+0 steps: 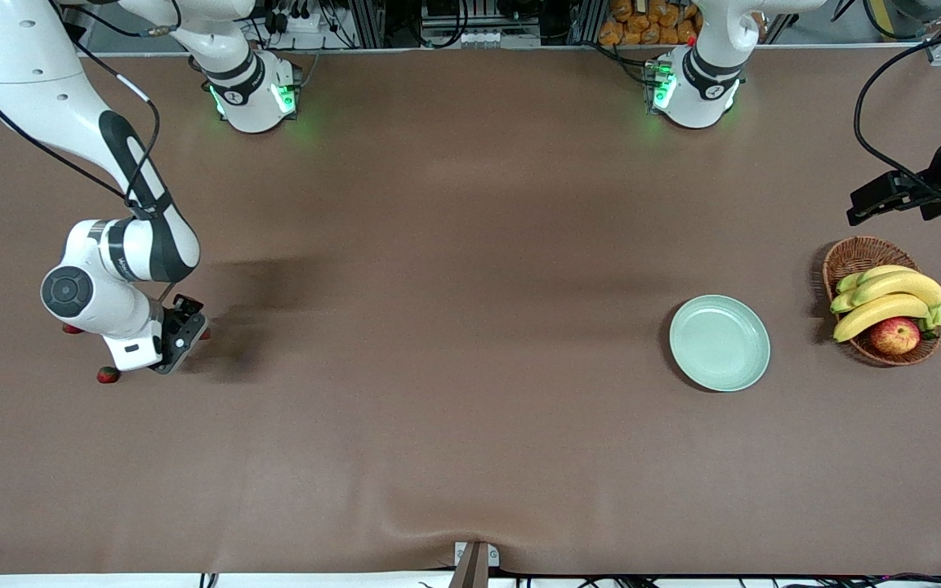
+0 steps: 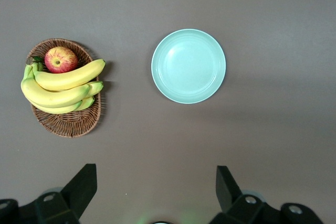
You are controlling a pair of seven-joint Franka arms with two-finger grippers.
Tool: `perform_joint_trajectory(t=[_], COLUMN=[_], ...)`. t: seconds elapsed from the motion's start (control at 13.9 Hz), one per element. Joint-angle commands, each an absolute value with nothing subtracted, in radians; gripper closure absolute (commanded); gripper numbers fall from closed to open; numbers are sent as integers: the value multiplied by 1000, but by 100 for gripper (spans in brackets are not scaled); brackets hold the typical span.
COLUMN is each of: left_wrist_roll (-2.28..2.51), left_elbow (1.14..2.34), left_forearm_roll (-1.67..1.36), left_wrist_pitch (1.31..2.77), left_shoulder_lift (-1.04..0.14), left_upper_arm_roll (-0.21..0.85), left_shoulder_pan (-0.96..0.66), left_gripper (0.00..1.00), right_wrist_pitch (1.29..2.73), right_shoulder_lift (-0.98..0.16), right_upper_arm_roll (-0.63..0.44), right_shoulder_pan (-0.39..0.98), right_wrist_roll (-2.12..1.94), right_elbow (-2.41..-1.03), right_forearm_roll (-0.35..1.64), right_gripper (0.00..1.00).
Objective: Collect all strawberries into plate
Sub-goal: 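Lower the right gripper onto a red strawberry and close it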
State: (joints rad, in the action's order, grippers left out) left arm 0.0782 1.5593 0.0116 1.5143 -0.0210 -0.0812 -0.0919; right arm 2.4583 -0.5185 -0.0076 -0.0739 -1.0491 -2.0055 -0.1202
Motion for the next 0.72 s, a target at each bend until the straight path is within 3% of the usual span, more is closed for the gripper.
perform_joint_trajectory(t=[0.0, 0.29, 0.5, 0.57, 0.65], left_wrist_roll=[57, 57, 58, 58, 58], left_elbow=[1557, 1557, 1557, 1557, 1557], left_forearm_roll=[2, 3, 3, 3, 3], left_wrist_pitch=[1516, 1516, 1516, 1516, 1516], left_shoulder_lift=[-23, -28, -35, -35, -35], left_upper_arm_roll=[-81, -81, -83, -81, -81], left_shoulder_pan=[-86, -91, -94, -94, -94], left_gripper=[0, 0, 0, 0, 0], right_wrist_pitch=[2556, 2553, 2548, 2546, 2545], right_shoulder_lift=[-537, -537, -537, -537, -535], right_upper_arm_roll=[0, 2, 2, 2, 2], right_shoulder_pan=[-101, -101, -101, -100, -100], right_wrist_roll=[-1173, -1175, -1172, -1172, -1172], right_elbow=[-2022, -2029, -2029, -2029, -2029], right_forearm_roll=[-124, -123, -121, -121, -120], right_gripper=[0, 4, 79, 93, 100])
